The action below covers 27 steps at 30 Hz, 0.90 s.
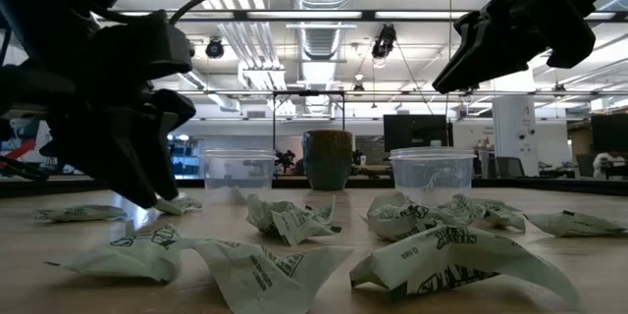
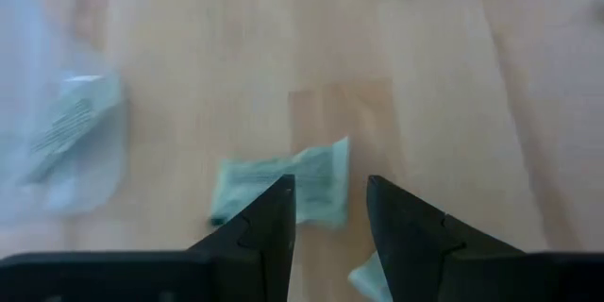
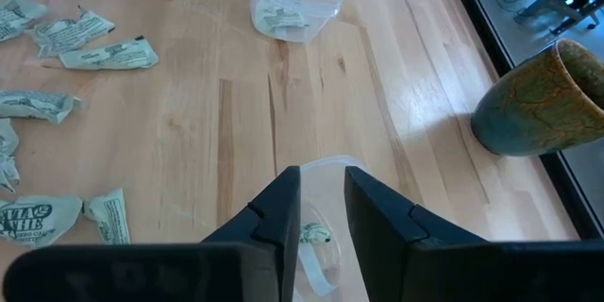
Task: Pick and place Stevia / Truvia into bins
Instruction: Put the white stevia packet into the left transparent container
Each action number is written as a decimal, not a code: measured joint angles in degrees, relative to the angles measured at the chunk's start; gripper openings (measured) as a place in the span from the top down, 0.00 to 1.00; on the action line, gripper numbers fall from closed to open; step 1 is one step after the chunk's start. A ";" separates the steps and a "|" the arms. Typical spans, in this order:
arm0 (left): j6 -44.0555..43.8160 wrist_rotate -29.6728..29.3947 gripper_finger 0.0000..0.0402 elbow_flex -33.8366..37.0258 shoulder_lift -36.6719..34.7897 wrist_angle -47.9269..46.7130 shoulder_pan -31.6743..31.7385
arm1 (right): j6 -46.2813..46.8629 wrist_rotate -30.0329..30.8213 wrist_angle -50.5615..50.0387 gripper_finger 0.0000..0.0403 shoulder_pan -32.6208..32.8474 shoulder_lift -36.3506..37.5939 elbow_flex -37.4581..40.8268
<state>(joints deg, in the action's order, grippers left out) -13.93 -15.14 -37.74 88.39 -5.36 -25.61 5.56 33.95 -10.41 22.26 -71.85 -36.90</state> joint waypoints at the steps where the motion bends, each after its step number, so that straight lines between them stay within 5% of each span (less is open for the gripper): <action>1: 0.48 0.25 0.71 0.06 0.43 0.43 0.00 | 0.00 -0.03 -0.07 0.81 0.00 0.00 0.02; 8: 0.98 0.31 0.75 -0.39 2.28 1.01 0.00 | 0.11 -0.11 -0.10 0.83 0.00 0.00 0.17; 16: 1.05 0.12 0.98 -0.39 1.78 0.78 0.02 | 0.17 -0.11 -0.03 0.83 0.00 0.00 0.19; 27: 5.80 -0.12 1.00 -4.60 0.03 0.15 0.02 | 0.09 -0.07 -0.08 0.83 0.00 0.00 0.28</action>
<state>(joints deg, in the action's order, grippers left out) -8.14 -15.27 -42.34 88.43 -5.20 -25.58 5.65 33.88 -10.49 22.26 -71.85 -36.62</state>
